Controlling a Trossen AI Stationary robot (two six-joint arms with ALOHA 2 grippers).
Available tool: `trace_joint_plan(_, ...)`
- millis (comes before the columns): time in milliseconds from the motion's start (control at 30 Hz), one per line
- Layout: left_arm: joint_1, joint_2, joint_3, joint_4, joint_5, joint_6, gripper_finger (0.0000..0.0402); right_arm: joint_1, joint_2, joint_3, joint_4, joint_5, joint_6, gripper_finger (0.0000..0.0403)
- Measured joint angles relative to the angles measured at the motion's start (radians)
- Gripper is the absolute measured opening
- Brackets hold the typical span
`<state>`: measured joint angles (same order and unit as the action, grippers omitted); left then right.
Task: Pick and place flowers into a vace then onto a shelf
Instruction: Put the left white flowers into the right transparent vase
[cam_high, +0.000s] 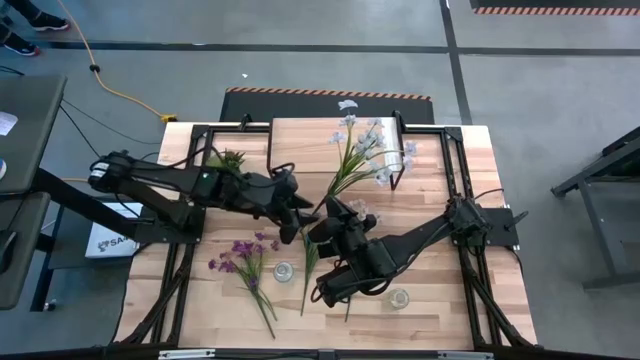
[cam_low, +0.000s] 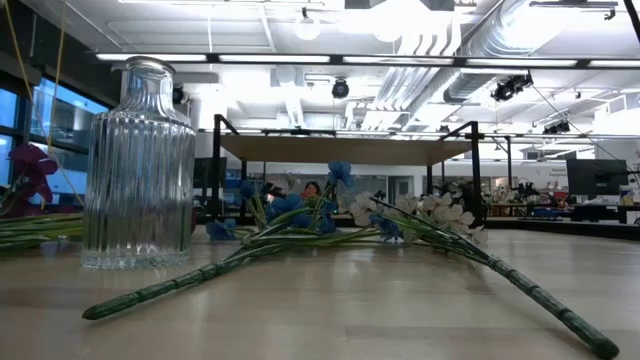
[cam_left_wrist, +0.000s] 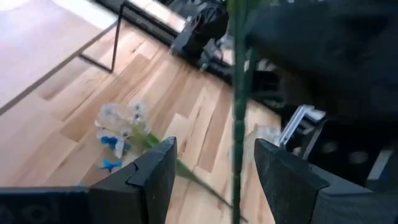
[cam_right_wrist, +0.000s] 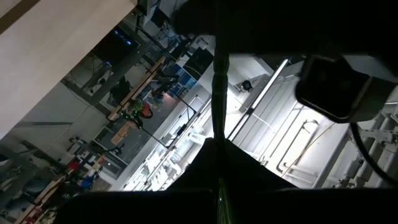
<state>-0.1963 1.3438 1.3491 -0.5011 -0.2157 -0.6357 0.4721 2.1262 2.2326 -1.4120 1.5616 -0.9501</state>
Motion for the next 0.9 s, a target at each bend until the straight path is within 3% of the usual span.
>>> trace_joint_plan(233,0.000,0.019,-0.001,0.001,0.005,0.006,0.0232,0.000,0.000,0.000,0.000,0.000,0.002,0.0000)
trace_joint_plan(900,0.000,0.004,0.001,0.036,0.032,0.039,0.0042,0.000,0.001,-0.001,-0.001,-0.002,0.006,0.0000)
